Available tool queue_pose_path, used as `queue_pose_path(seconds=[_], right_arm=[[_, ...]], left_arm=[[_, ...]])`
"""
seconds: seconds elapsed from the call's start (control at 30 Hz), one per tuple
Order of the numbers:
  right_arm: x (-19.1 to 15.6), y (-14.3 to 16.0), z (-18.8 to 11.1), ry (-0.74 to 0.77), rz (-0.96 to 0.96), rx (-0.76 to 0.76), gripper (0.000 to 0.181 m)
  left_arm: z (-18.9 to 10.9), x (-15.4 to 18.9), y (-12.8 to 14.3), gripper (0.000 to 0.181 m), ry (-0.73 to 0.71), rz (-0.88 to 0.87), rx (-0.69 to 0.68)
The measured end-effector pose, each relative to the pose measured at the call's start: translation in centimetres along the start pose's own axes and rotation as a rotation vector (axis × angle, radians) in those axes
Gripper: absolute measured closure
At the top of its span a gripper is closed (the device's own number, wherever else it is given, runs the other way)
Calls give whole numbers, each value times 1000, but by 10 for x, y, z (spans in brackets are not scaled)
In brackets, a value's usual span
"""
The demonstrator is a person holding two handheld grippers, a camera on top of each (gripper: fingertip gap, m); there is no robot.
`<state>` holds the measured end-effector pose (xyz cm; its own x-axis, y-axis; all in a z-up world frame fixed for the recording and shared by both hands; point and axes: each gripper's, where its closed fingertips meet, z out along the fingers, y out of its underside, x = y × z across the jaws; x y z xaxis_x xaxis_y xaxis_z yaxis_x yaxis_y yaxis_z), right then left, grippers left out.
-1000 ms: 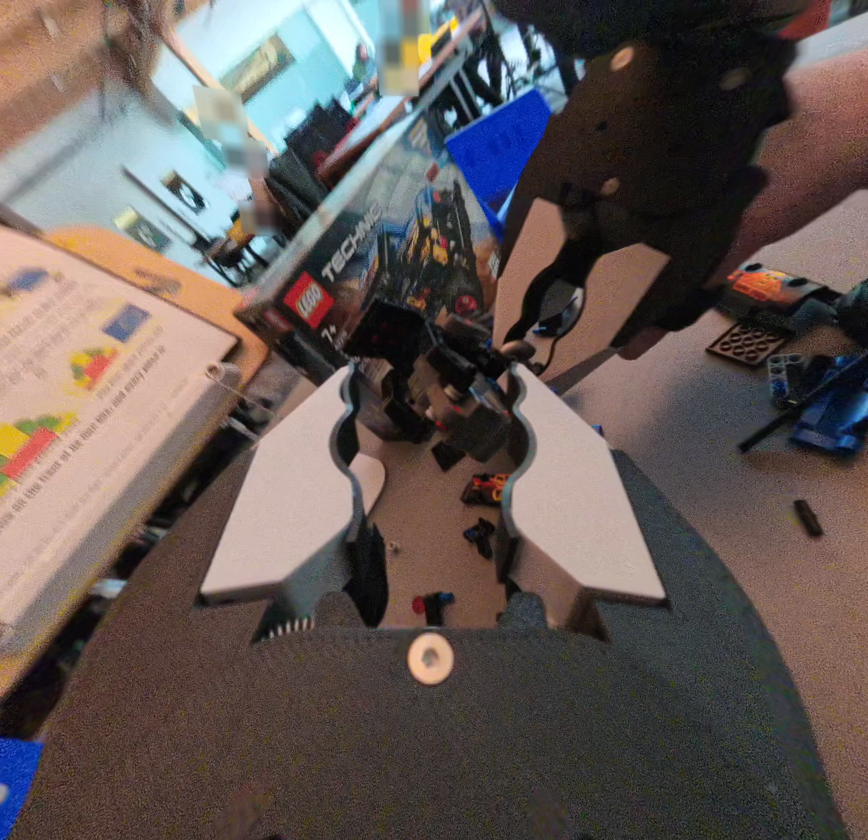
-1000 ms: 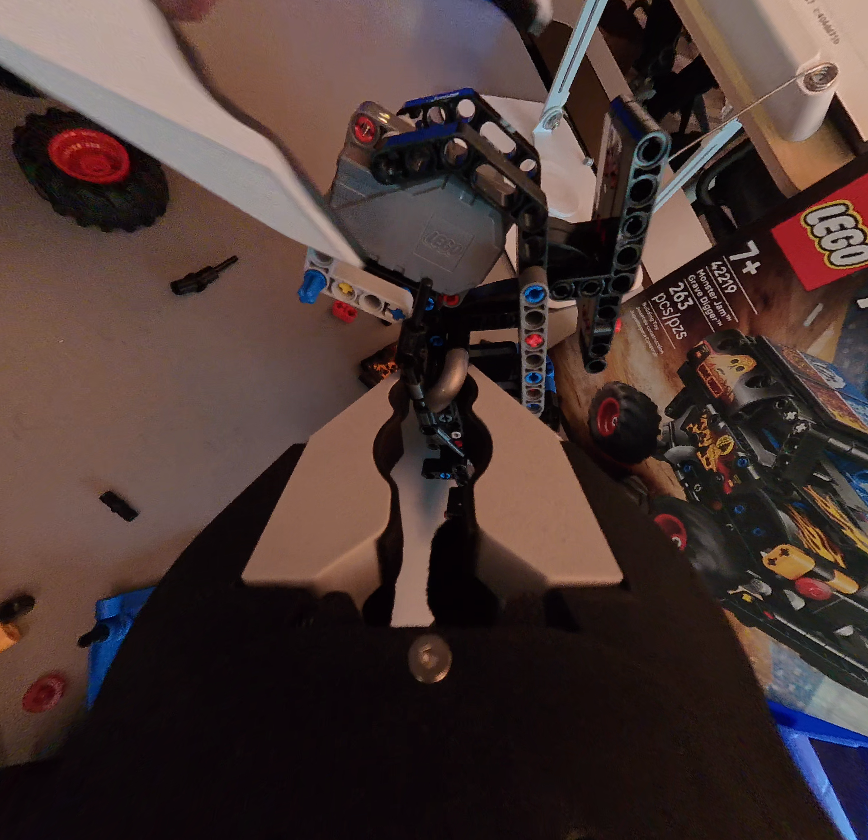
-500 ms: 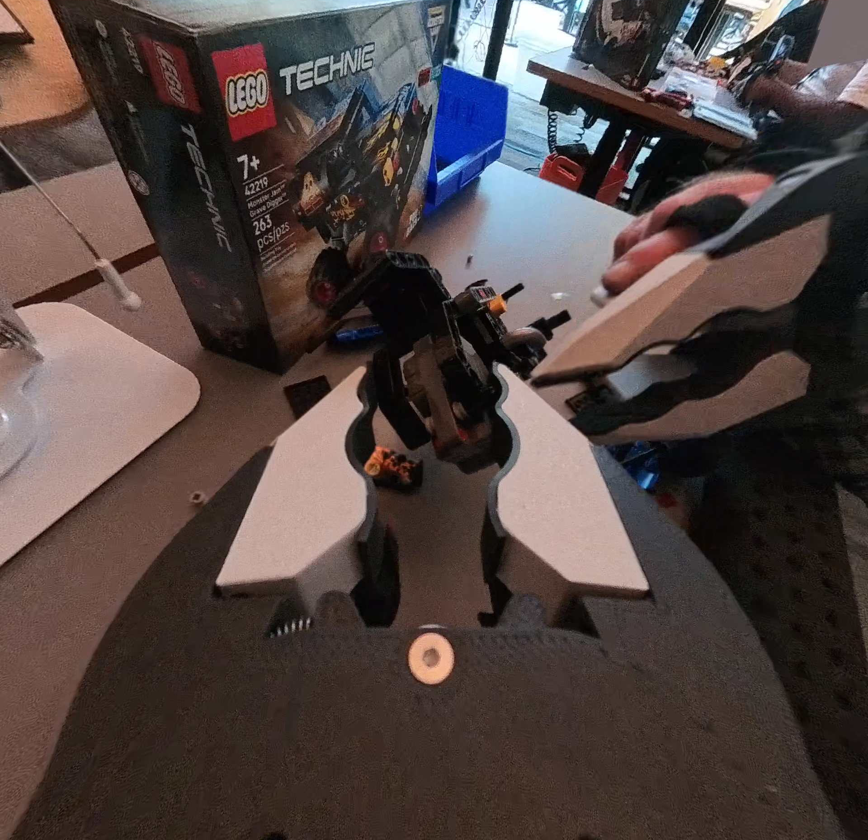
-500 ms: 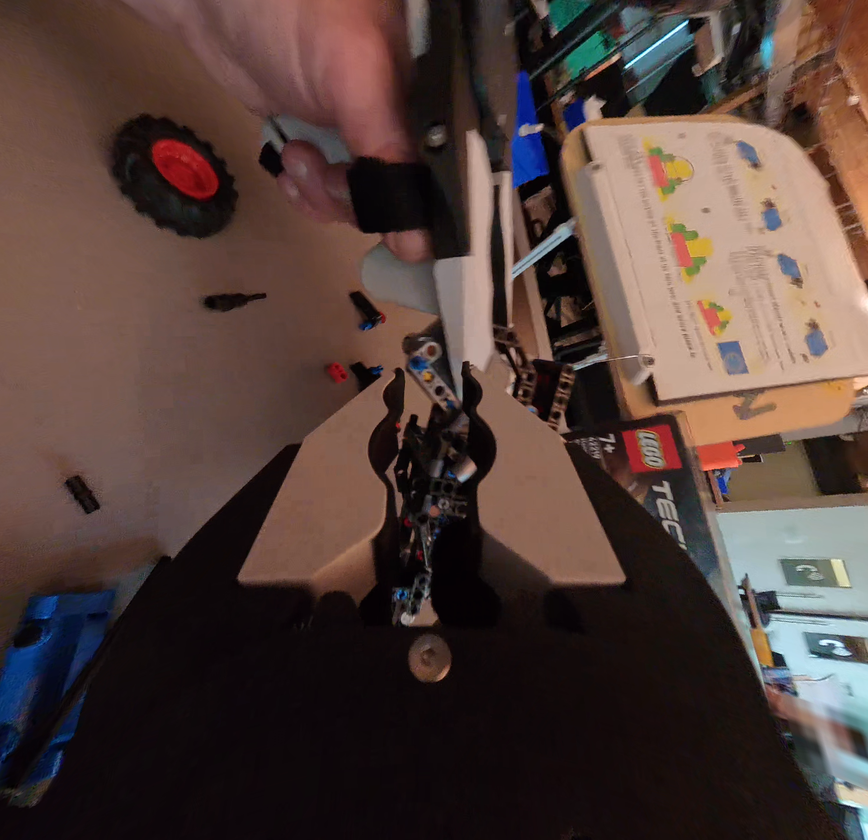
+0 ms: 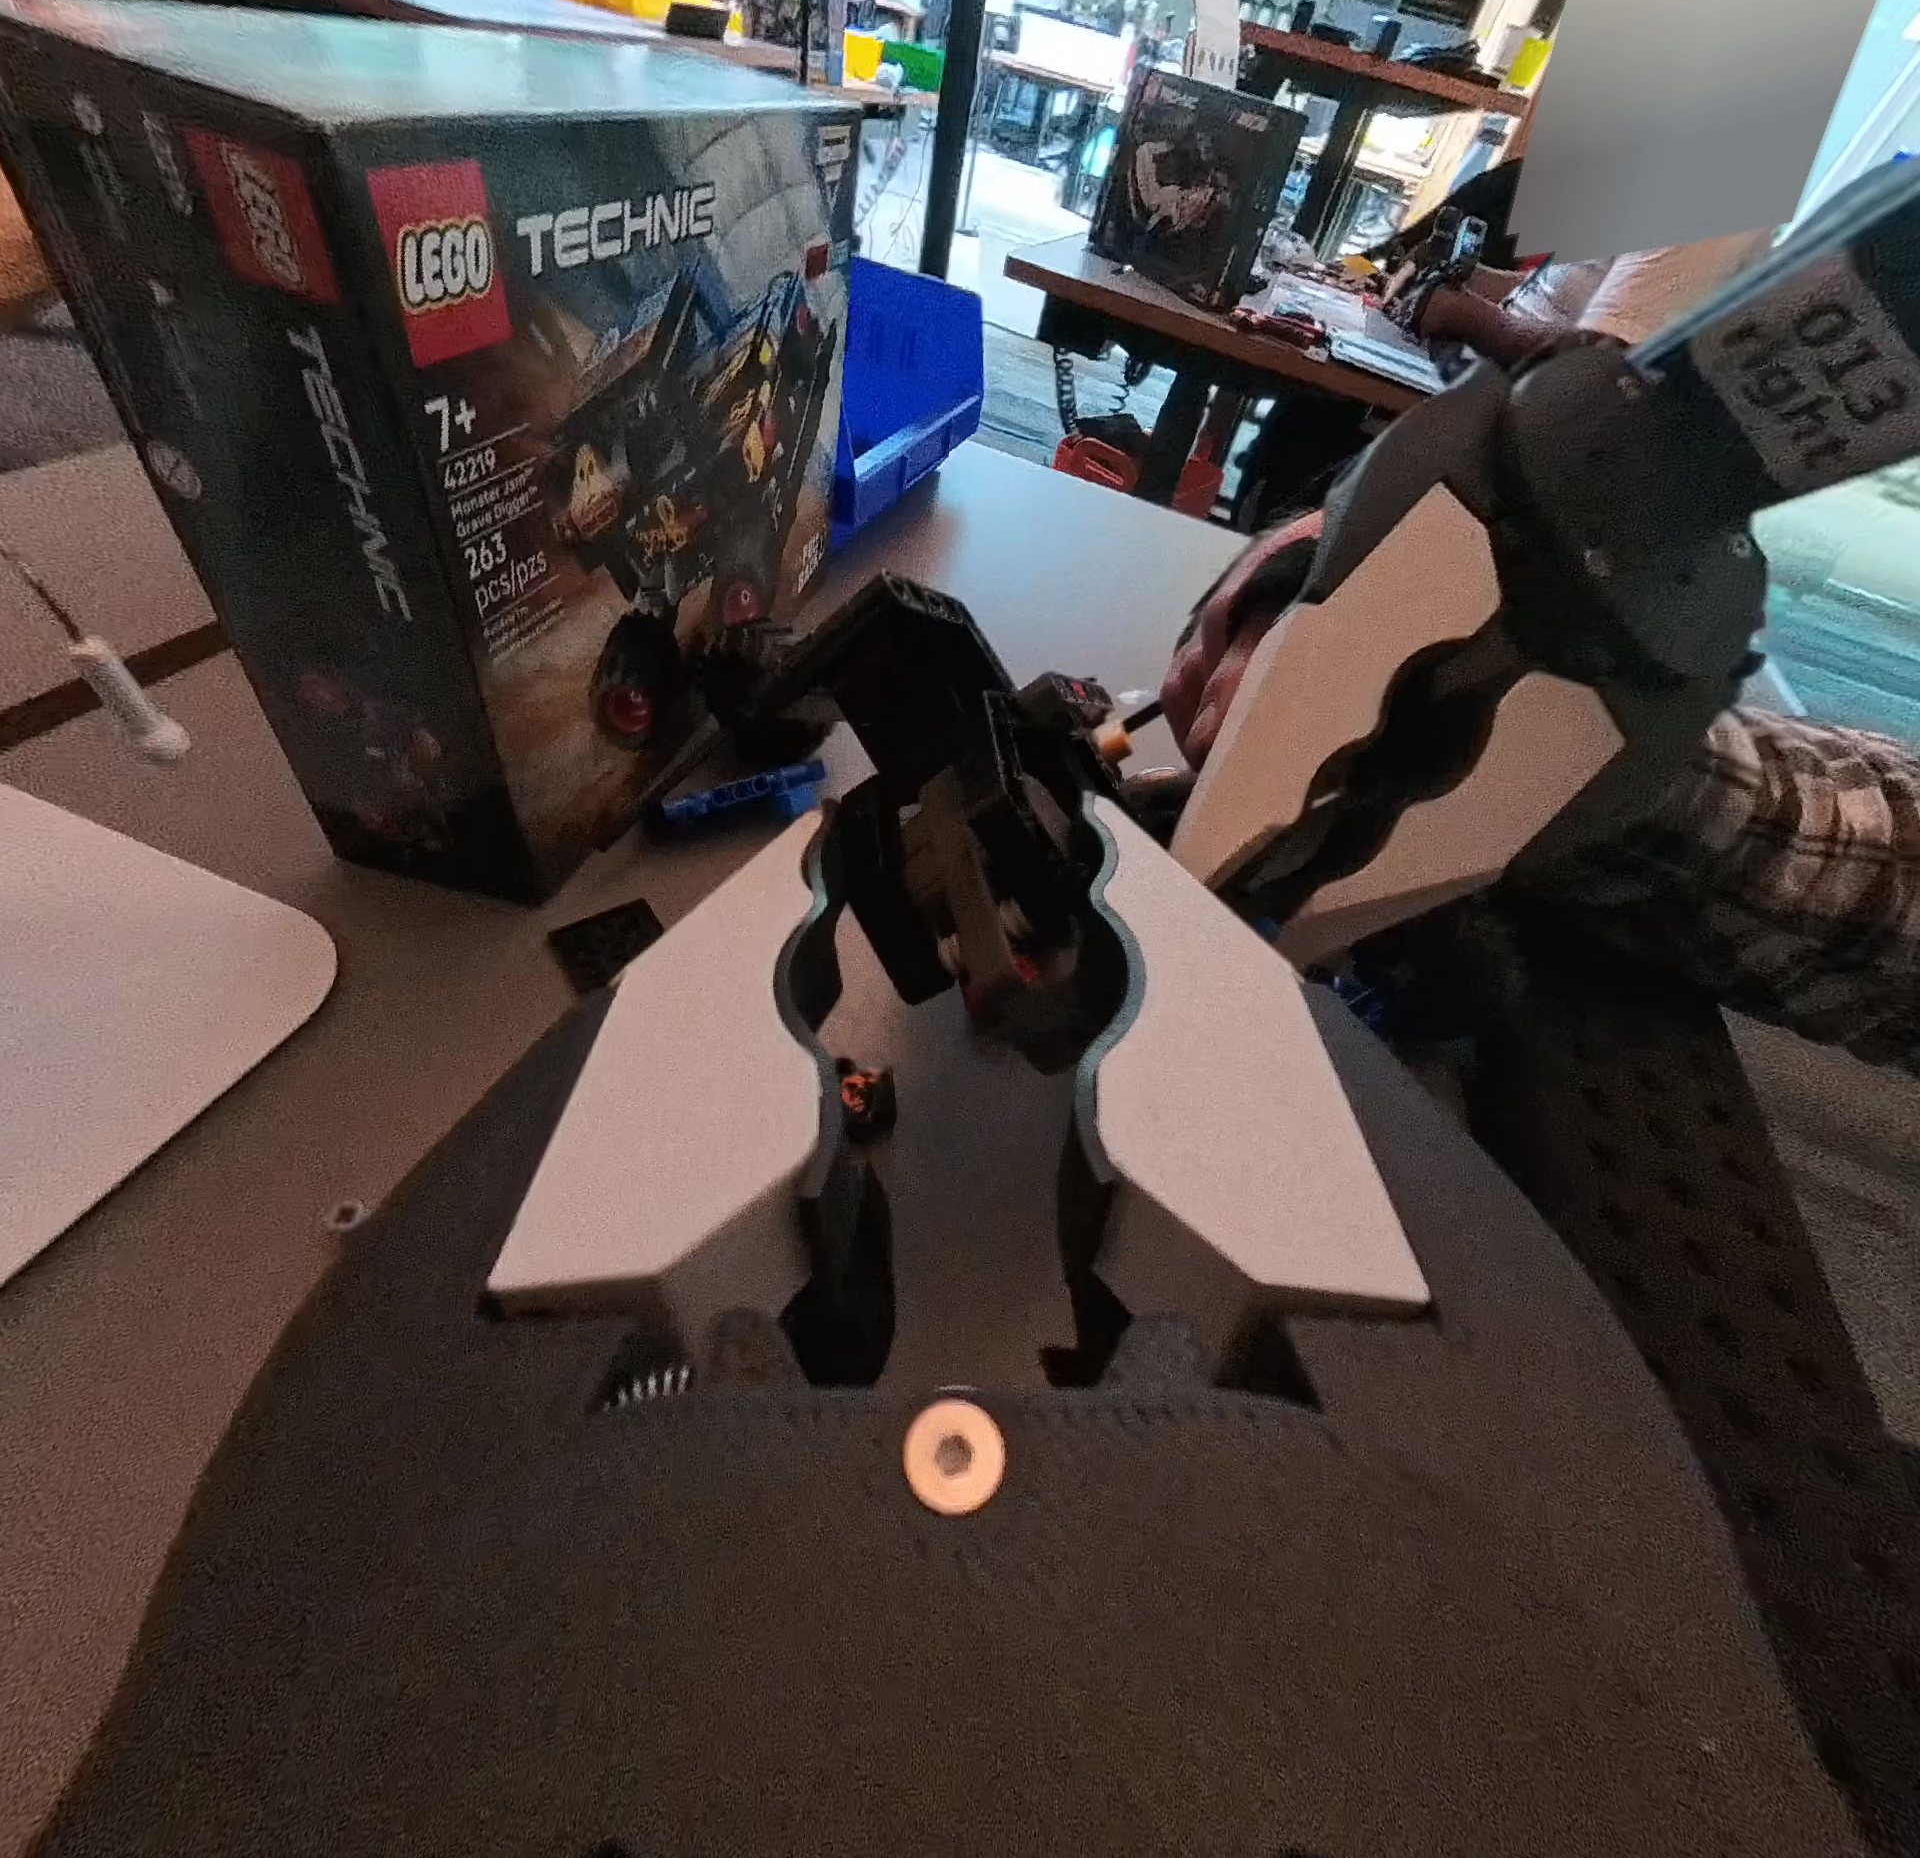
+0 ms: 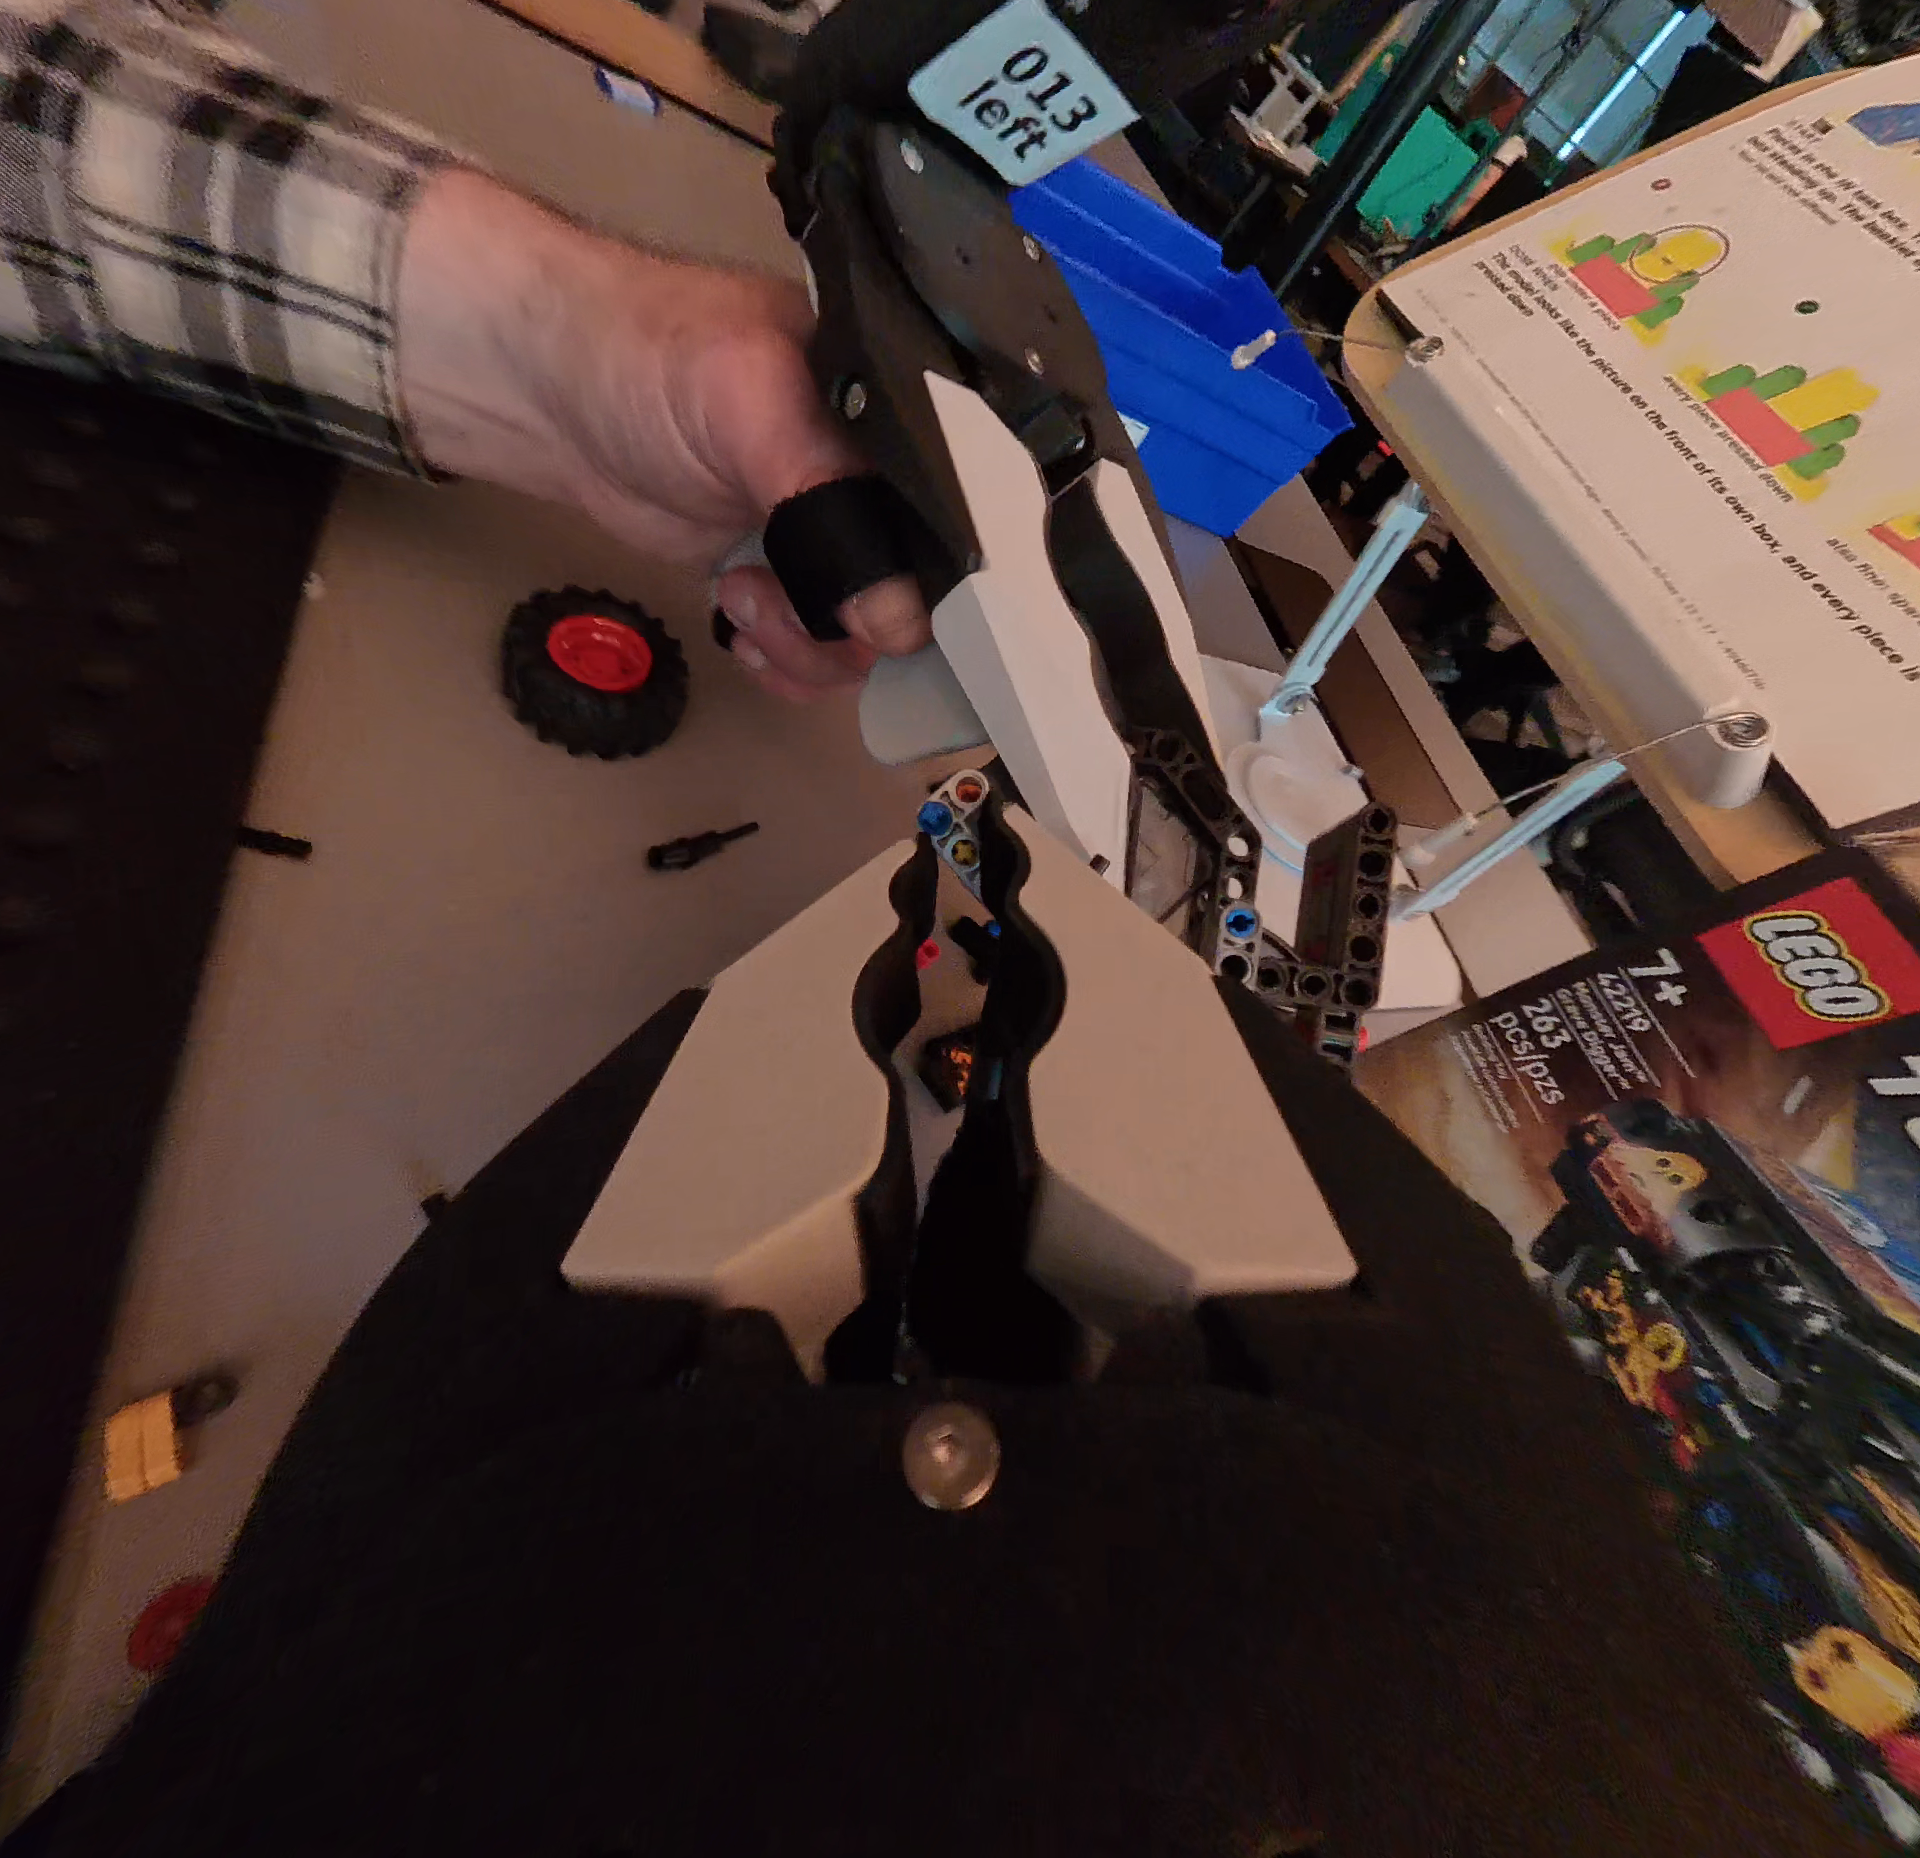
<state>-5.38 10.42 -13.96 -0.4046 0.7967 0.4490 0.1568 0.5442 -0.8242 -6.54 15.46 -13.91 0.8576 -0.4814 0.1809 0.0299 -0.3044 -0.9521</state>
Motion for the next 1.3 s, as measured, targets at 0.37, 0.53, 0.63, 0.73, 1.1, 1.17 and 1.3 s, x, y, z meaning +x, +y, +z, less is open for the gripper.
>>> queue_pose_path(seconds=[0.37, 0.53, 0.63, 0.73, 1.1, 1.17, 1.3], right_arm=[[21, 4, -28, 20, 87, 26, 180], [20, 25, -20, 76, 24, -131, 154], [15, 33, -12, 51, 65, -172, 151], [9, 50, -6, 28, 55, -280, 148], [4, 71, -12, -50, 93, -356, 165], [1, 71, -11, -73, 80, -351, 165], [-1, 72, -10, -84, 67, -364, 165]], left_arm=[[-2, -16, 8, 144, -19, -66, 3], [-5, -23, 15, 144, 4, -257, -8], [-4, -26, 15, 144, -16, -293, -12], [-4, -28, 16, 143, -32, -306, -10], [-22, -17, 2, 130, -104, 68, -58], [-30, -1, -10, 130, -145, 294, -55], [-3, 21, 26, 146, -204, 699, -300]])
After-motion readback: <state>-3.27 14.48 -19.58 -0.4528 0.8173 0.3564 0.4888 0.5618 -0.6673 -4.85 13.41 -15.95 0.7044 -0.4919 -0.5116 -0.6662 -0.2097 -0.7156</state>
